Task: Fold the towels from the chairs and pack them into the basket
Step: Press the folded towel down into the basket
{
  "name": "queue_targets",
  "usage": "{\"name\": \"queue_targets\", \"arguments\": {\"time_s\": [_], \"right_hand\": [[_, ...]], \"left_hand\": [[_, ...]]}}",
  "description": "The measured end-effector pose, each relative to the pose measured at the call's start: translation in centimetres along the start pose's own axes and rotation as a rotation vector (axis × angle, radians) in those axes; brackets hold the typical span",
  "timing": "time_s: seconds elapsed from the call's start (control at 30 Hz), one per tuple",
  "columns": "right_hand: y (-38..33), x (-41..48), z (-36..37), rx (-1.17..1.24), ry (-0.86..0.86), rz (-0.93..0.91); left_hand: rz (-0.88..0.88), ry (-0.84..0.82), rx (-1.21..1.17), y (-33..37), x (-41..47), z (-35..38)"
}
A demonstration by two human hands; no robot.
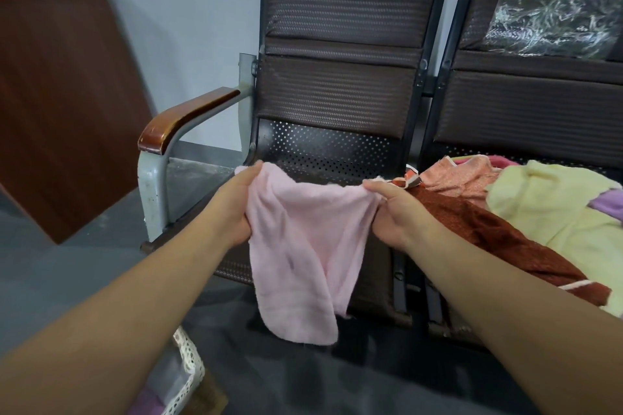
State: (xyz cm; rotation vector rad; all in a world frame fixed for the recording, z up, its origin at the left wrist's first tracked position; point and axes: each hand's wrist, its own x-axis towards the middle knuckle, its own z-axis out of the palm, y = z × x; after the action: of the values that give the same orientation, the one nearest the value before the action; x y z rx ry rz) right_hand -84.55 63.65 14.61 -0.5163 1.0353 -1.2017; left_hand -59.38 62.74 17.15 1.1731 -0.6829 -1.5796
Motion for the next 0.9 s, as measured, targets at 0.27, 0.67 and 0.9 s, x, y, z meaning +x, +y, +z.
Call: {"name": "queue_targets", "arguments": {"time_s": [0.27, 0.67, 0.9], "right_hand": [[-3.7, -1.5, 0.1, 0.055, 0.026, -0.136], [-10.8, -4.0, 1.1, -0.001, 0.094, -0.358], [-16.7, -5.0, 1.8, -0.370, 0.323, -0.567]], "left_hand": [[0.111, 0.011, -0.047, 2.2, 1.4, -2.7], [0.331, 0.140, 0.312, 9.0, -0.9, -1.1], [0.510, 0.193, 0.579, 15.4, -3.7, 1.3]]}}
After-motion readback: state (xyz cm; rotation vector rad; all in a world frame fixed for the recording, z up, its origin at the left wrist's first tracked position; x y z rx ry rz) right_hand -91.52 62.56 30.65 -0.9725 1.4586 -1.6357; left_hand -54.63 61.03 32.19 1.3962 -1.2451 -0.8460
